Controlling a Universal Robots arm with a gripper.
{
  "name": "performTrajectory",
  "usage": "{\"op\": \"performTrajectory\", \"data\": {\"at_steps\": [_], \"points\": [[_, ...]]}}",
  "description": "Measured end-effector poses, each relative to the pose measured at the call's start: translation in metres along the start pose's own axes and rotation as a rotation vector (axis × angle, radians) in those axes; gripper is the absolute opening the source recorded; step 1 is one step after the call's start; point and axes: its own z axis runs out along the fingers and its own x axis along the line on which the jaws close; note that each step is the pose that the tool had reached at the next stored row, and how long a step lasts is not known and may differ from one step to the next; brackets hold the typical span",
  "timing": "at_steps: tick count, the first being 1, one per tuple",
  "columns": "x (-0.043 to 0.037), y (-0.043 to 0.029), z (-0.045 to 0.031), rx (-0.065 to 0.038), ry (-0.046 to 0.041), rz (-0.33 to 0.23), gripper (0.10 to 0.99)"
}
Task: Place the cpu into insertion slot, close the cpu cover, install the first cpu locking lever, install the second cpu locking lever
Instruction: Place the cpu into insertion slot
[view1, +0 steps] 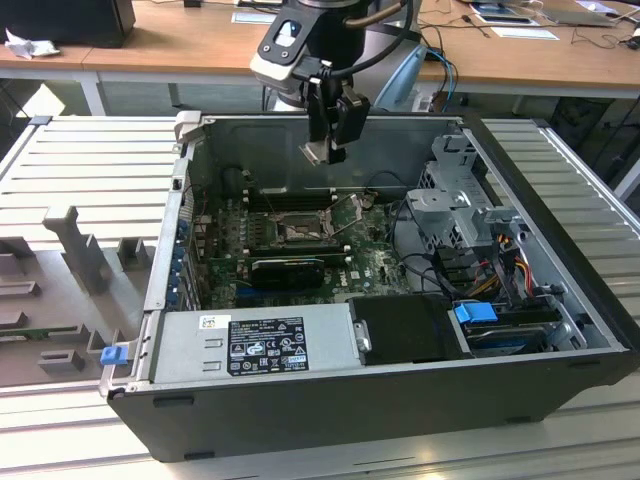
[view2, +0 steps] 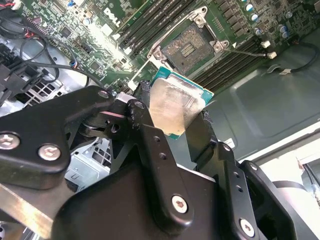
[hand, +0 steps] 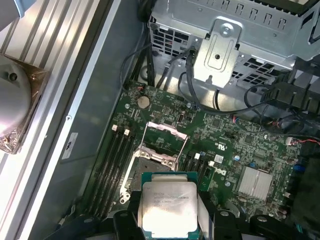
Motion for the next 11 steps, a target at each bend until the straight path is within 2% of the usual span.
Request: {"op": "performTrajectory", "data": {"at_steps": [11], "points": [[0.0,-0.0001,0.0013,-0.001,-0.0022,0.027,0.529]]}}
